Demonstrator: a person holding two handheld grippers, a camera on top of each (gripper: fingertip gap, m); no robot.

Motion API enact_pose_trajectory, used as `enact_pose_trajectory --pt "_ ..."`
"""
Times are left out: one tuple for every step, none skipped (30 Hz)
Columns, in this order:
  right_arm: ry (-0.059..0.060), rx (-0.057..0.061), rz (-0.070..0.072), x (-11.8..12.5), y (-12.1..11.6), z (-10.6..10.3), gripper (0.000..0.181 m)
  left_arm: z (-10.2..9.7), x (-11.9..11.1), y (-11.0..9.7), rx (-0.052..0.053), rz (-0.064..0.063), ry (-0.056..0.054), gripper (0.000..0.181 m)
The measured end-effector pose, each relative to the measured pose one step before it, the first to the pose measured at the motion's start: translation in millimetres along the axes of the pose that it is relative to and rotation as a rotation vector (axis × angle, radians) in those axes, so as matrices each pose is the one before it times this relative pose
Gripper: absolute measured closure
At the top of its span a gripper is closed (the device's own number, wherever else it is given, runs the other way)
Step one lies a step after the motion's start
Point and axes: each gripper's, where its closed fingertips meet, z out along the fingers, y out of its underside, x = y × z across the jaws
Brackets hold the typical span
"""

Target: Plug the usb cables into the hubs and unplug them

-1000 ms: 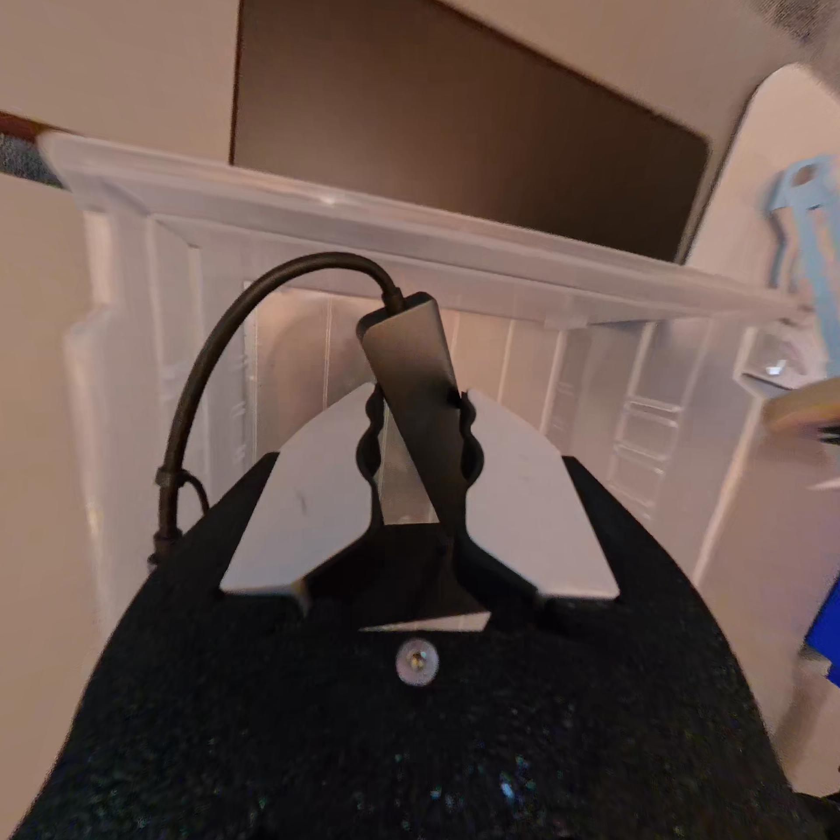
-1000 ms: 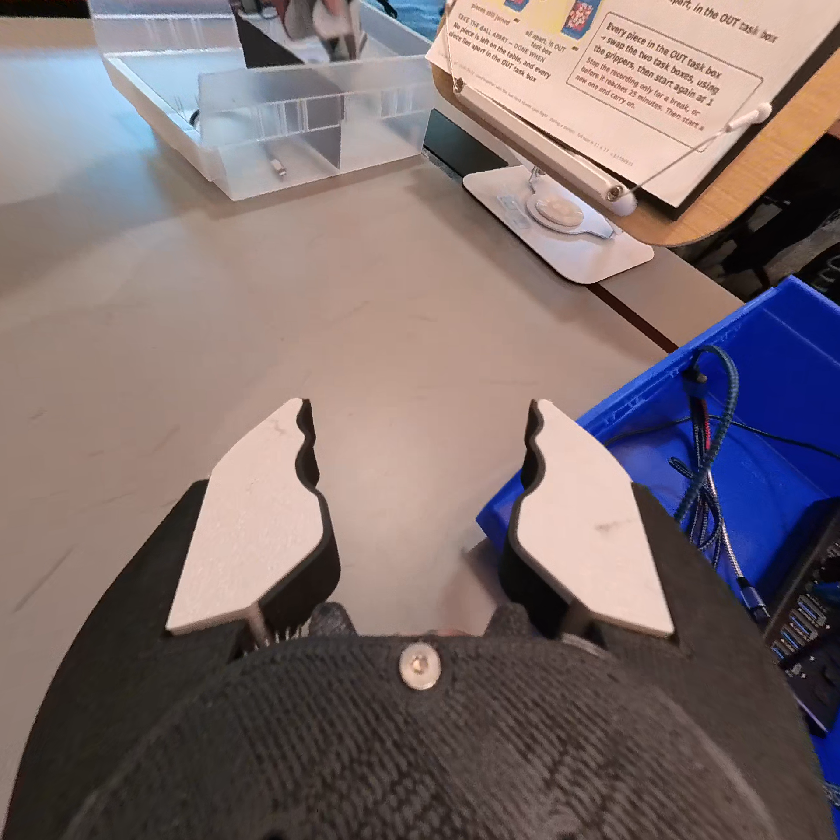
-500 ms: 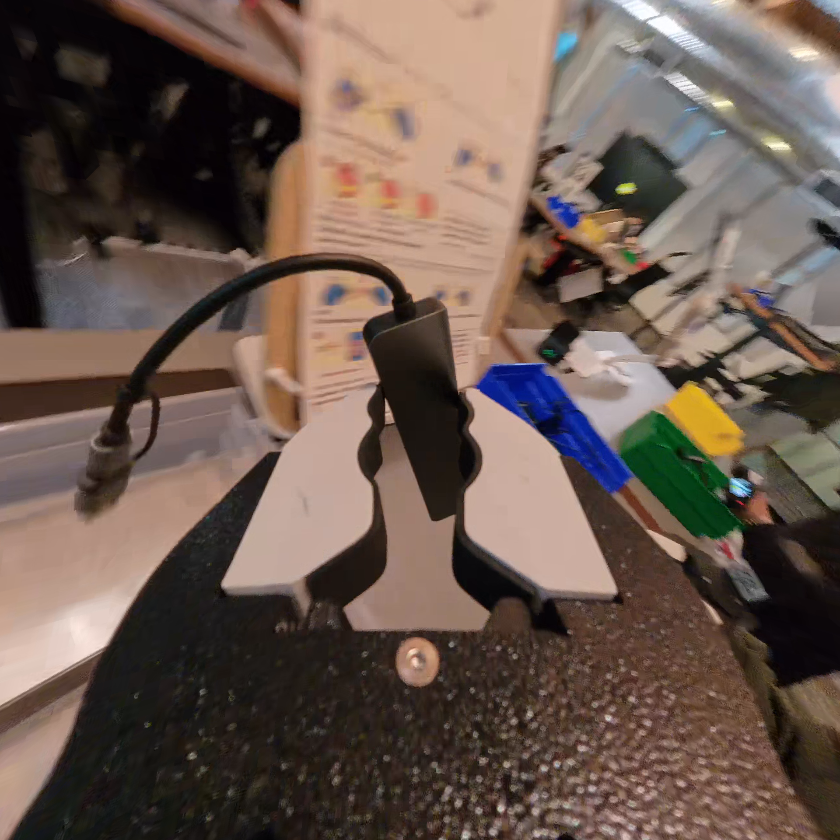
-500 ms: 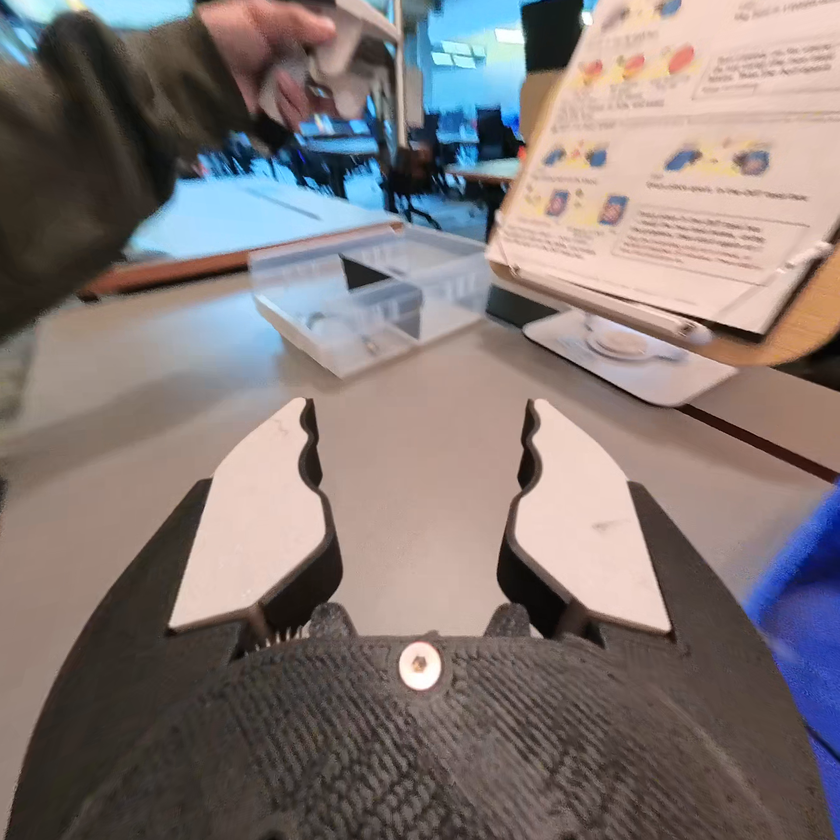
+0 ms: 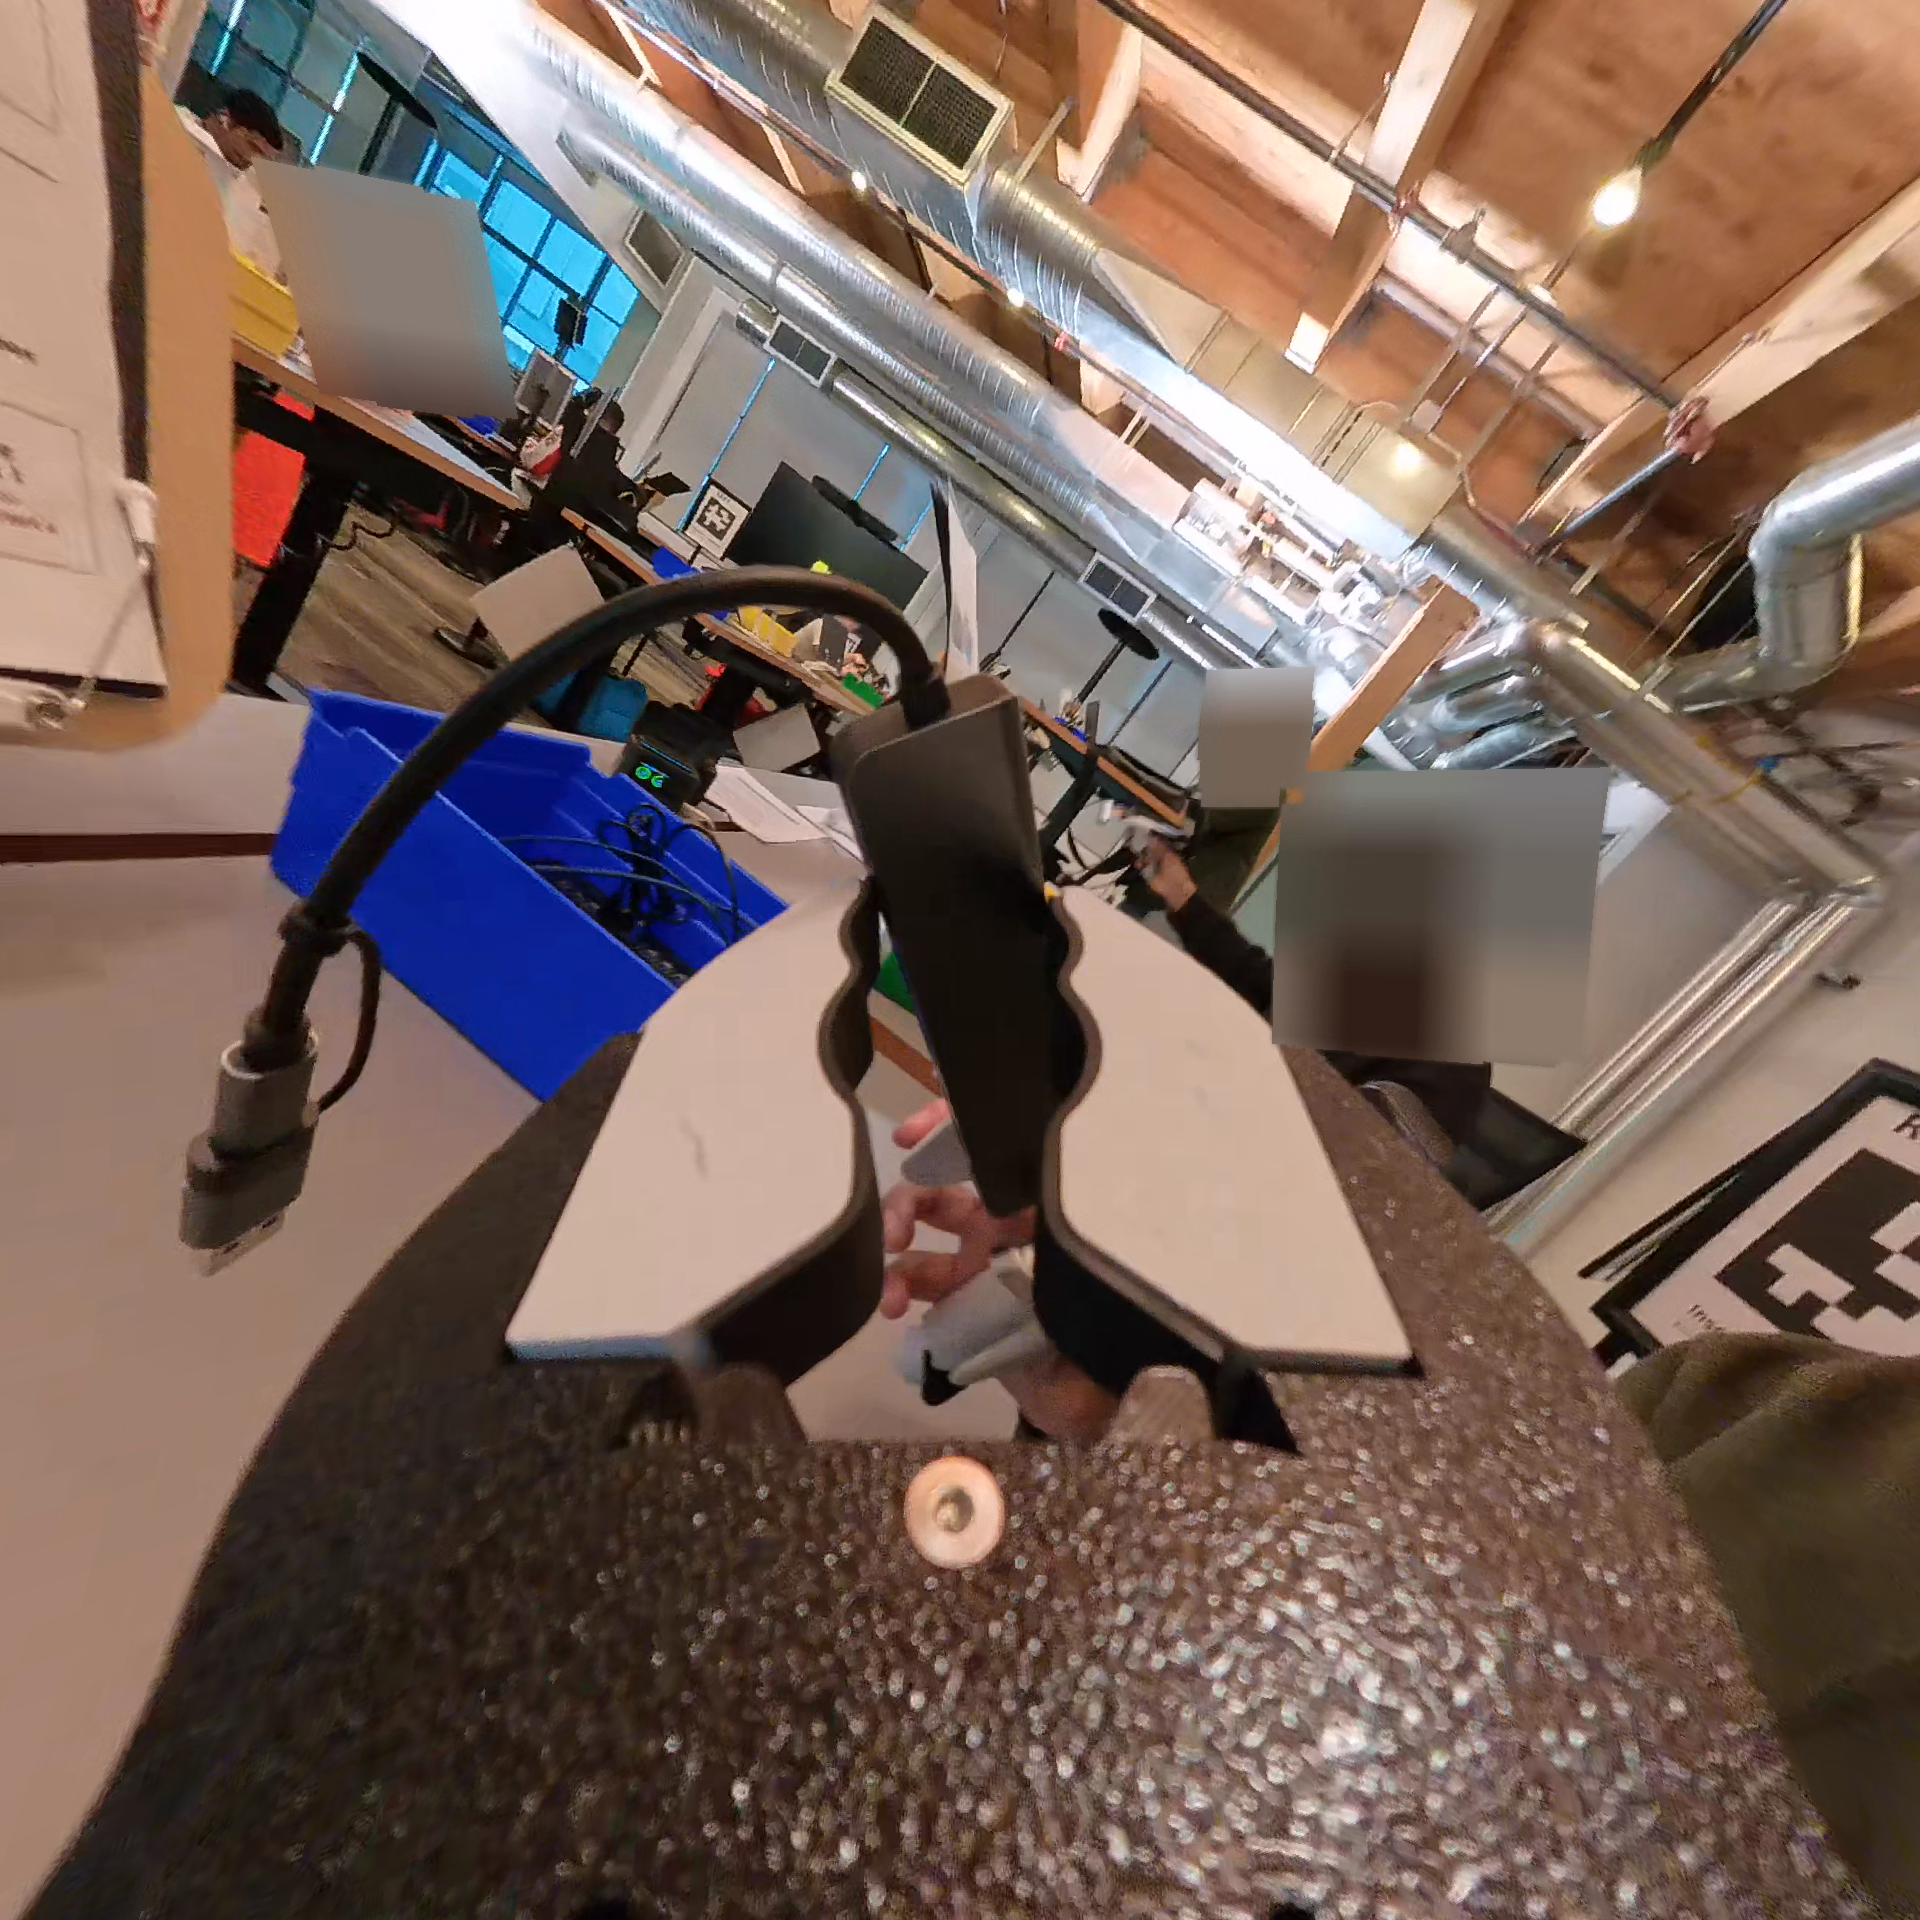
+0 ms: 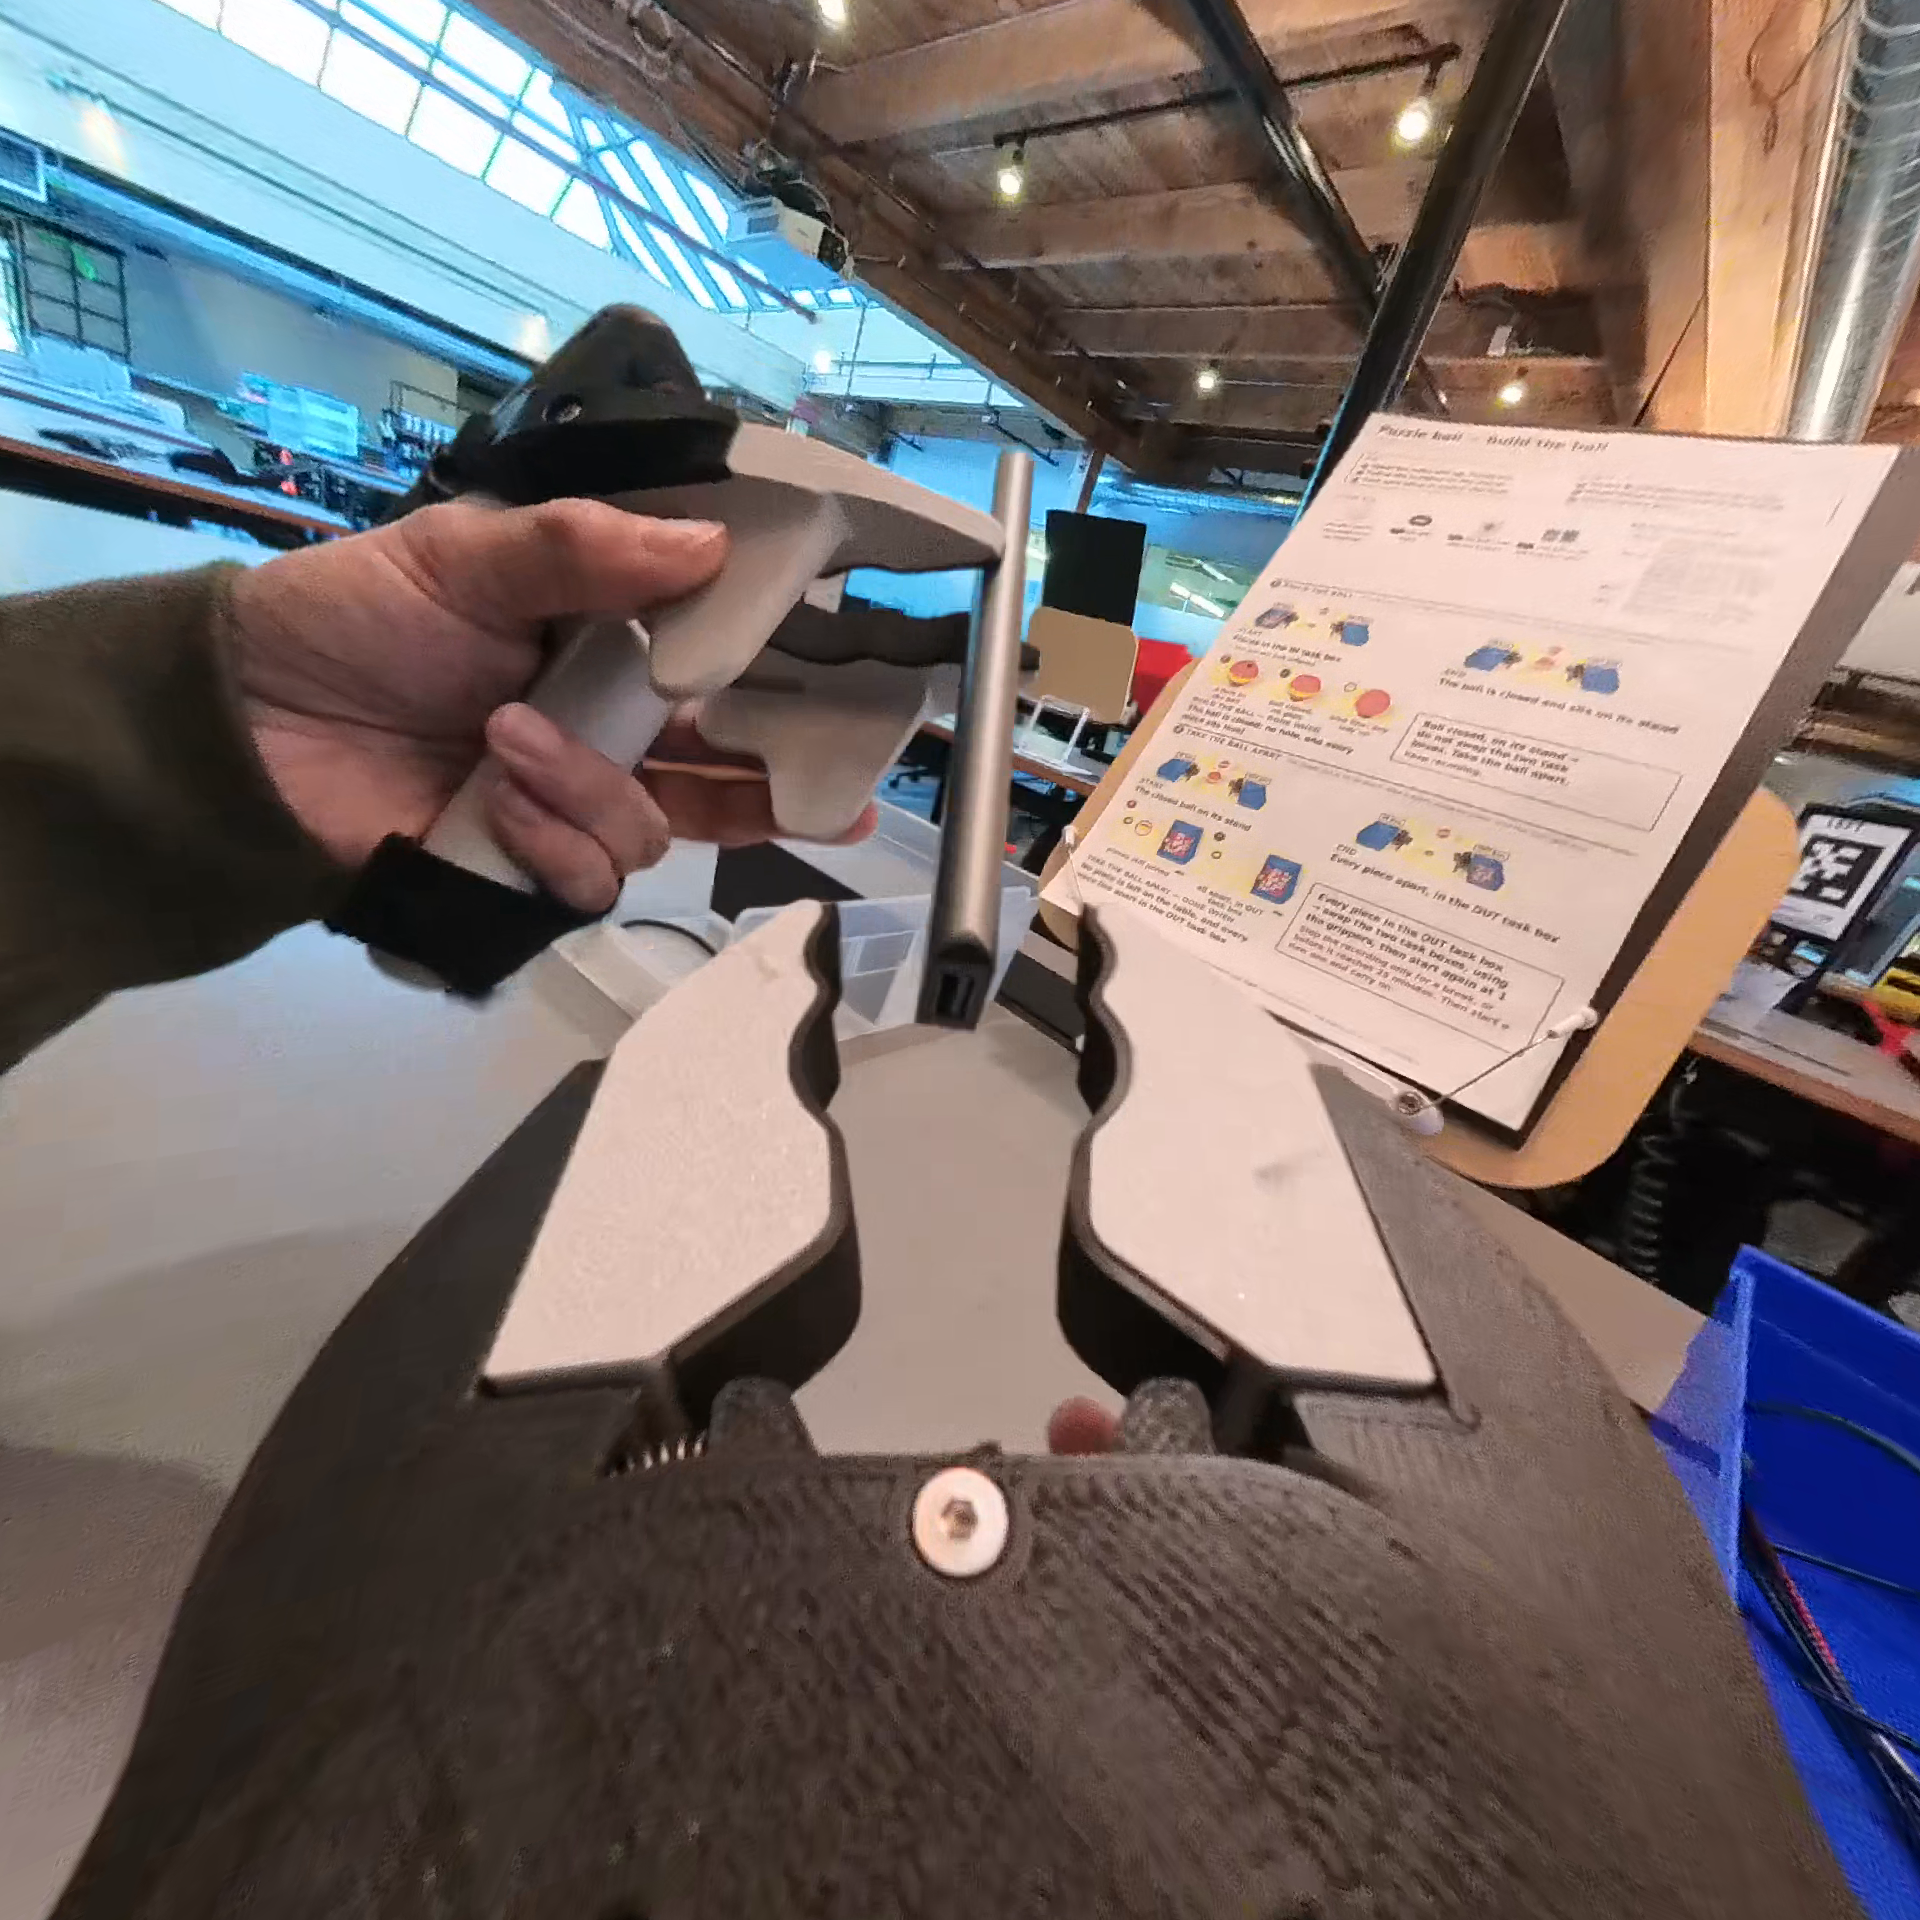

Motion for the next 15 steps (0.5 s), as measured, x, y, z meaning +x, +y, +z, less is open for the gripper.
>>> enact_pose_trajectory --pt "0.0042 0.0208 0.0072 0.06 -2.73 -1.23 0.145 0.83 3.31 4.01 0.0084 -0.0111 0.0053 0.152" --pt "0.0031 0.0317 0.0144 0.41 -4.93 -1.92 0.154 0.31 1.97 2.99 0.0079 -0.0077 -0.006 0.152" --pt "-0.0041 0.0379 0.0089 -0.17 -6.44 -2.31 0.168 -0.07 0.45 3.23 -0.0009 -0.0006 -0.0165 0.152" --pt "-0.0184 0.0085 0.0071 -1.71 -2.17 -1.12 0.17 -0.48 2.43 2.16 0.0023 0.0085 -0.0021 0.152" --pt "-0.0047 -0.0364 0.0066 1.03 4.96 1.01 0.171 -1.59 2.18 -0.24 0.0115 -0.0013 -0.0023 0.153" --pt "-0.0138 -0.056 0.012 0.31 7.92 1.46 0.171 -1.87 -2.53 1.59 -0.0057 0.0177 -0.0355 0.153" --pt "-0.0237 -0.0221 0.0466 -0.7 3.69 0.43 0.171 -1.55 -2.54 2.17 -0.013 0.0317 -0.0311 0.152" --pt "-0.0348 0.0182 0.0631 -2.3 -0.95 -0.29 0.171 -1.23 1.23 0.49 -0.0009 0.0101 -0.0011 0.153" --pt "-0.0304 0.0278 0.0445 -1.62 -1.94 -0.67 0.171 -0.73 2.21 -0.87 0.007 -0.0054 0.0024 0.153" --pt "-0.0236 0.0141 0.0378 -0.22 -0.47 -0.64 0.171 0.14 2.77 -0.61 0.0061 0.01 -0.0012 0.153" --pt "-0.0285 0.0086 0.0511 -0.44 -0.86 -0.61 0.171 0.58 2.56 -0.58 0.0062 0.0363 -0.0062 0.154" --pt "-0.0363 0.013 0.0641 -1.37 -2.38 -0.88 0.172 0.81 2.05 -0.7 0.0056 0.0452 -0.0079 0.154" --pt "-0.0408 0.0243 0.0703 -1.81 -3.97 -1.42 0.172 0.52 2.35 -0.77 0.0027 0.0478 -0.0021 0.157" --pt "-0.0337 0.0258 0.0682 -0.97 -3.79 -1.41 0.171 0.32 2.28 -0.87 -0.0002 0.0502 0.0001 0.159" --pt "-0.0303 0.024 0.0694 -0.74 -3.4 -1.25 0.171 0.72 1.73 -0.5 -0.0066 0.0468 -0.0032 0.16"
